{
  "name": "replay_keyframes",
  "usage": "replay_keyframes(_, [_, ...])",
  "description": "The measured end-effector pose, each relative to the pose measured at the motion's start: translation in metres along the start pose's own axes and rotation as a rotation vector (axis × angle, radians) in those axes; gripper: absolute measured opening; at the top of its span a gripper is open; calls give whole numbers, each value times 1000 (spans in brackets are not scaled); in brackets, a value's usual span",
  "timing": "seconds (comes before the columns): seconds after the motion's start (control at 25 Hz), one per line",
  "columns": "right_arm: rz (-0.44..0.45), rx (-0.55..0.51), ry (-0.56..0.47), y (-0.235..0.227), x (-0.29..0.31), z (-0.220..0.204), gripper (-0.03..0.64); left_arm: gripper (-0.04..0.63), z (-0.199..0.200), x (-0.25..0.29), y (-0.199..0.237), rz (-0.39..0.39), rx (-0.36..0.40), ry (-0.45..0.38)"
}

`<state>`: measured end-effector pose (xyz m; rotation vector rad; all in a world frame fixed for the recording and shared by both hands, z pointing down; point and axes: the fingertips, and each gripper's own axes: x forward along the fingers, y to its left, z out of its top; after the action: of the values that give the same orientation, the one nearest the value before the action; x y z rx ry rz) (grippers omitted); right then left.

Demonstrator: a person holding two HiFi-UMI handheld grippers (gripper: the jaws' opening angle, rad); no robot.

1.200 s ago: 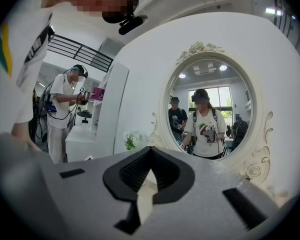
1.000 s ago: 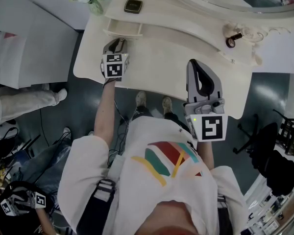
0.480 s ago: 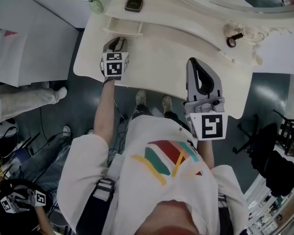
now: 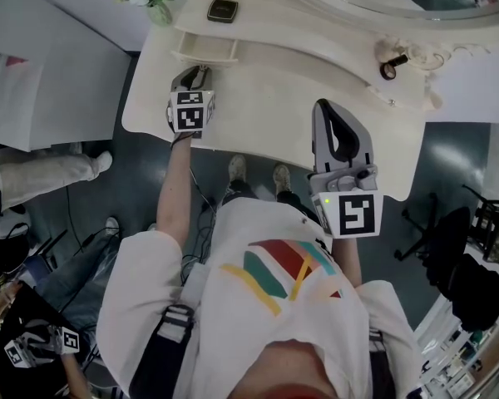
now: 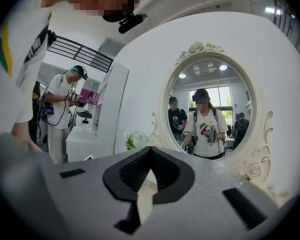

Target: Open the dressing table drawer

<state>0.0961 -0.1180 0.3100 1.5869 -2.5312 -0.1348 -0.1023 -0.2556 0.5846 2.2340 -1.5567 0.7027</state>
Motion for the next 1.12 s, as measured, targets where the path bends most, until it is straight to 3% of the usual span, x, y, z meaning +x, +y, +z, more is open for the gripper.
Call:
replay_keyframes(0.92, [1, -9, -5, -1, -7, 0, 0, 91, -1, -4, -2, 28, -10, -22])
replay_keyframes(1.12, [-1, -2, -16, -6, -10, 0, 0, 127, 7, -11, -1, 54, -20, -57])
